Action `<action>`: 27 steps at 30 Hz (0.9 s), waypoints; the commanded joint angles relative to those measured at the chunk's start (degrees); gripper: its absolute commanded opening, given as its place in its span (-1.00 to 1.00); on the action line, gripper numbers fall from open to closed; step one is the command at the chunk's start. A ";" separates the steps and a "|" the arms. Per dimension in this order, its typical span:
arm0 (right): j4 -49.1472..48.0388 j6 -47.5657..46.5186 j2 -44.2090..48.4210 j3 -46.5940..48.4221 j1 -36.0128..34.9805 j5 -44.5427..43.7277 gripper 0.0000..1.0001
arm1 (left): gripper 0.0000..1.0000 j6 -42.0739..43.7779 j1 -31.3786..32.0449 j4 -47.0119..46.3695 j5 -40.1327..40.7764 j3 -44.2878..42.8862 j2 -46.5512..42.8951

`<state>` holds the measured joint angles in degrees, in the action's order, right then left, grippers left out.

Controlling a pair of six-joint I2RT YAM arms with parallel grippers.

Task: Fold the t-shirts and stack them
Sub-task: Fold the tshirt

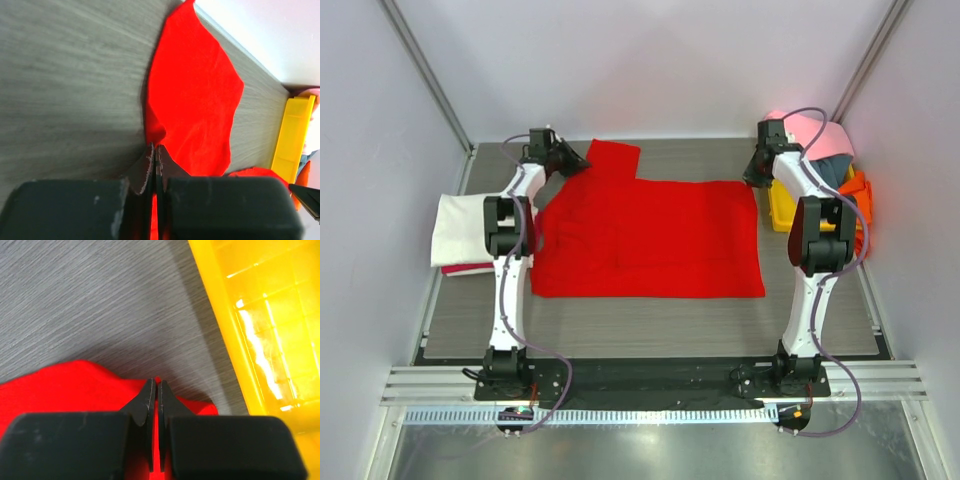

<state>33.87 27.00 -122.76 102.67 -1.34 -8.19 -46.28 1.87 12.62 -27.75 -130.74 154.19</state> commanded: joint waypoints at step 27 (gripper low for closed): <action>-1.61 2.96 14.47 -11.78 3.45 -0.69 -0.97 | -0.99 7.07 0.06 -19.39 5.51 46.79 -42.03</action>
<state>33.21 28.60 -112.53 92.55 1.45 -7.03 -41.89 1.78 -2.13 -24.58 -87.24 118.30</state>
